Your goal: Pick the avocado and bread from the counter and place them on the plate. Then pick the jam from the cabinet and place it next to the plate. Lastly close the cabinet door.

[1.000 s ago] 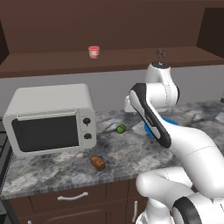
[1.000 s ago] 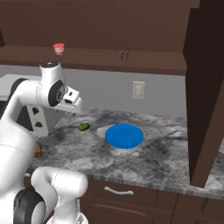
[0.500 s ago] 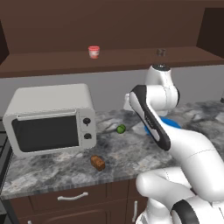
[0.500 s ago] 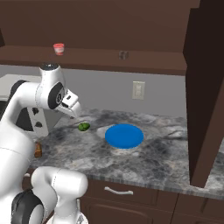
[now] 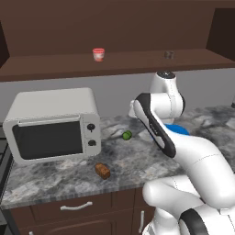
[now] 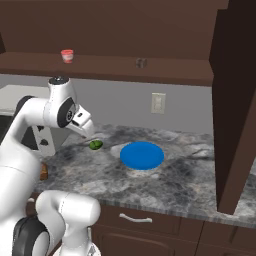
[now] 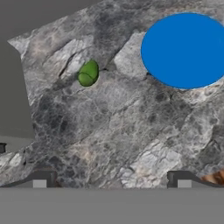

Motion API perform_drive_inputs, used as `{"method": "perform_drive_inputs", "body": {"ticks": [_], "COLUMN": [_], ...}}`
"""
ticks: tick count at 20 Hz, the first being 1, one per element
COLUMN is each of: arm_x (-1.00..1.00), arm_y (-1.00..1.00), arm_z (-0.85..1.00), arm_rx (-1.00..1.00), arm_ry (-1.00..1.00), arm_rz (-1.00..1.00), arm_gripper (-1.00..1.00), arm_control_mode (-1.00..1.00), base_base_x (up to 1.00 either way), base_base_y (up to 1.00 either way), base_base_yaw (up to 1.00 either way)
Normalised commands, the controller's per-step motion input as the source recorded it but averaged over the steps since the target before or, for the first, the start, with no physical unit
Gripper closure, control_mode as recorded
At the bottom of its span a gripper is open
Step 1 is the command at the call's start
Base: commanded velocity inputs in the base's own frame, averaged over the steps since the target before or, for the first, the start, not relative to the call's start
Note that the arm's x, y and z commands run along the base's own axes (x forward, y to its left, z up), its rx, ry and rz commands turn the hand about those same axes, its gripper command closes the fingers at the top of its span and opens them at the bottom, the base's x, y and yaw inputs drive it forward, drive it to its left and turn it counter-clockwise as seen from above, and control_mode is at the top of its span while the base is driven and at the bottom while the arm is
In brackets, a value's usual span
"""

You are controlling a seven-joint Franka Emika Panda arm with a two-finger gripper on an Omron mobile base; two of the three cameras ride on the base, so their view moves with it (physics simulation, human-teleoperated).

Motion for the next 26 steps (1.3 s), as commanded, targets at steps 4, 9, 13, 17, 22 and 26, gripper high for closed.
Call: {"method": "perform_drive_inputs", "body": {"ticks": [4, 9, 13, 17, 22, 26], "arm_x": [0.13, 0.15, 0.22, 0.21, 0.16, 0.26], "arm_y": [0.00, 0.00, 0.00, 0.00, 0.04, 0.07], "arm_z": [-0.30, -0.29, -0.21, -0.18, -0.17, -0.20], "arm_rx": [0.00, 0.00, 0.00, 0.00, 0.00, 0.00], "arm_ry": [0.00, 0.00, -0.01, -0.01, 0.00, 0.00], "arm_rz": [0.00, 0.00, 0.00, -0.01, 0.00, -0.01], "arm_gripper": [-1.00, -1.00, -1.00, -1.00, -1.00, -1.00], "arm_control_mode": [-1.00, -1.00, -1.00, -1.00, -1.00, -1.00], "base_base_x": [0.00, 0.00, 0.00, 0.00, 0.00, 0.00], "base_base_y": [0.00, 0.00, 0.00, 0.00, 0.00, 0.00], "base_base_yaw": [0.00, 0.00, 0.00, 0.00, 0.00, 0.00]}}
